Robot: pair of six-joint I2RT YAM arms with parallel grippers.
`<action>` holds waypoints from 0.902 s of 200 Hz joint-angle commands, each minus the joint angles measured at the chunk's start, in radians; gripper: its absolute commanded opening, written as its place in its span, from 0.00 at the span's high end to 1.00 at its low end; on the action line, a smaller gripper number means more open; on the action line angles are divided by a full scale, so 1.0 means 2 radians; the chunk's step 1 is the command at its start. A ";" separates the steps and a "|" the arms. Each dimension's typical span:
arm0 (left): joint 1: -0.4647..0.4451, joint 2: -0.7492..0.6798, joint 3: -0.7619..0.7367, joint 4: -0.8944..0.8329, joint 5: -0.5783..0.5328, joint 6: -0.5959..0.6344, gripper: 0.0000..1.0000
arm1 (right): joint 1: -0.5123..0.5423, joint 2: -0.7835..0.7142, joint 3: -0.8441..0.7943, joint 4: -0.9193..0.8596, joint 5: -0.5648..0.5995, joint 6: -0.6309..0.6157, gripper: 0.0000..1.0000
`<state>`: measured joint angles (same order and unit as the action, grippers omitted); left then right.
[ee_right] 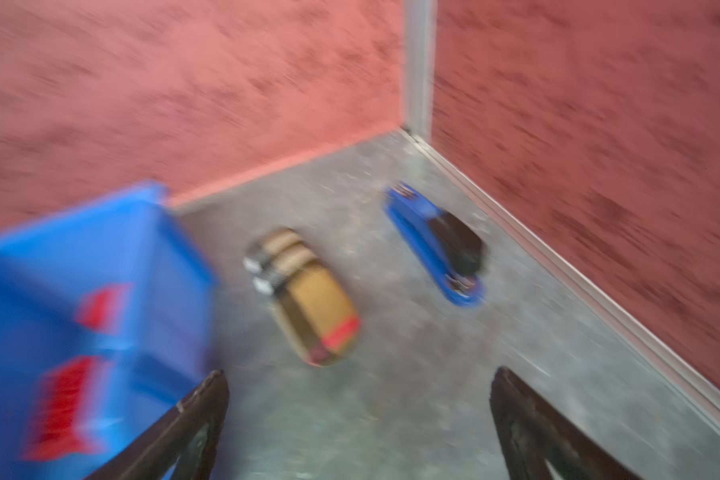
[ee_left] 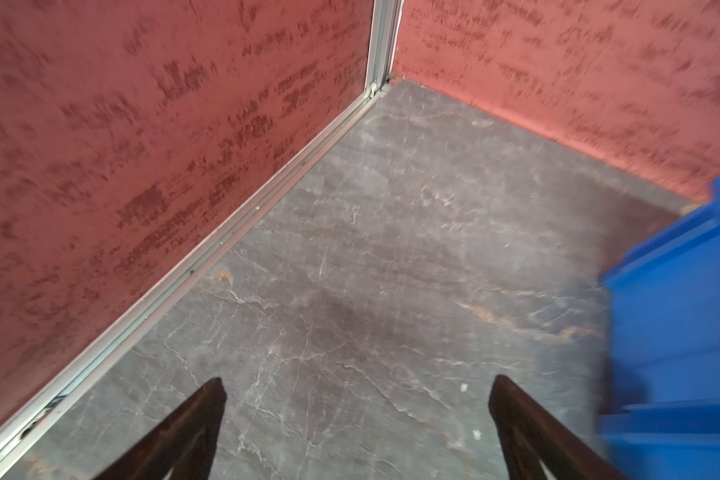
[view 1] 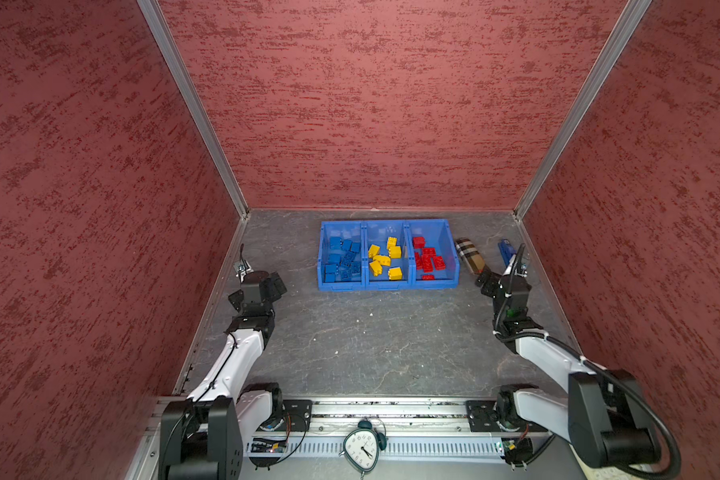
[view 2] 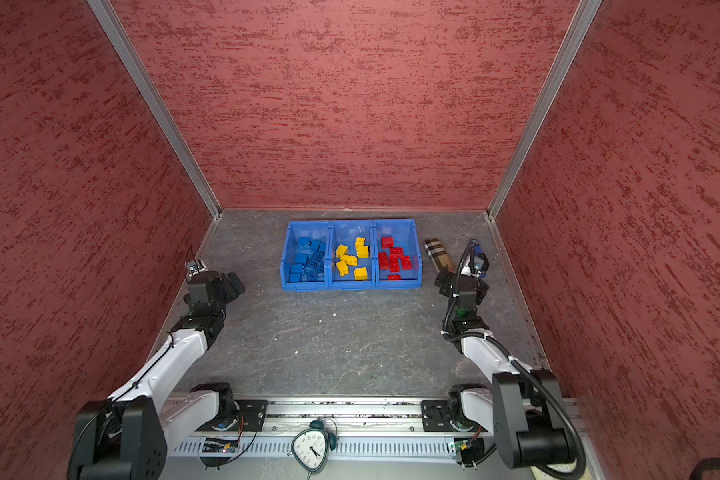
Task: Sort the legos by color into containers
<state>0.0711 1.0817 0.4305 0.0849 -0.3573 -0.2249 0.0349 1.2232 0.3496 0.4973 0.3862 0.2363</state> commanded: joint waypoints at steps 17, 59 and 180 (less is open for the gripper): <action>0.003 0.097 -0.011 0.191 0.079 0.048 0.01 | -0.014 0.087 0.017 0.158 -0.062 -0.077 0.01; -0.011 0.181 -0.005 0.322 0.155 0.087 0.00 | -0.034 0.149 -0.026 0.305 -0.147 -0.107 0.01; -0.022 0.227 -0.025 0.402 0.180 0.112 0.01 | -0.037 0.164 -0.040 0.342 -0.100 -0.087 0.01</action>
<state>0.0250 1.5372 0.3729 0.8646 -0.0074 -0.0132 -0.0345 1.5536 0.2569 1.1278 0.1658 0.0708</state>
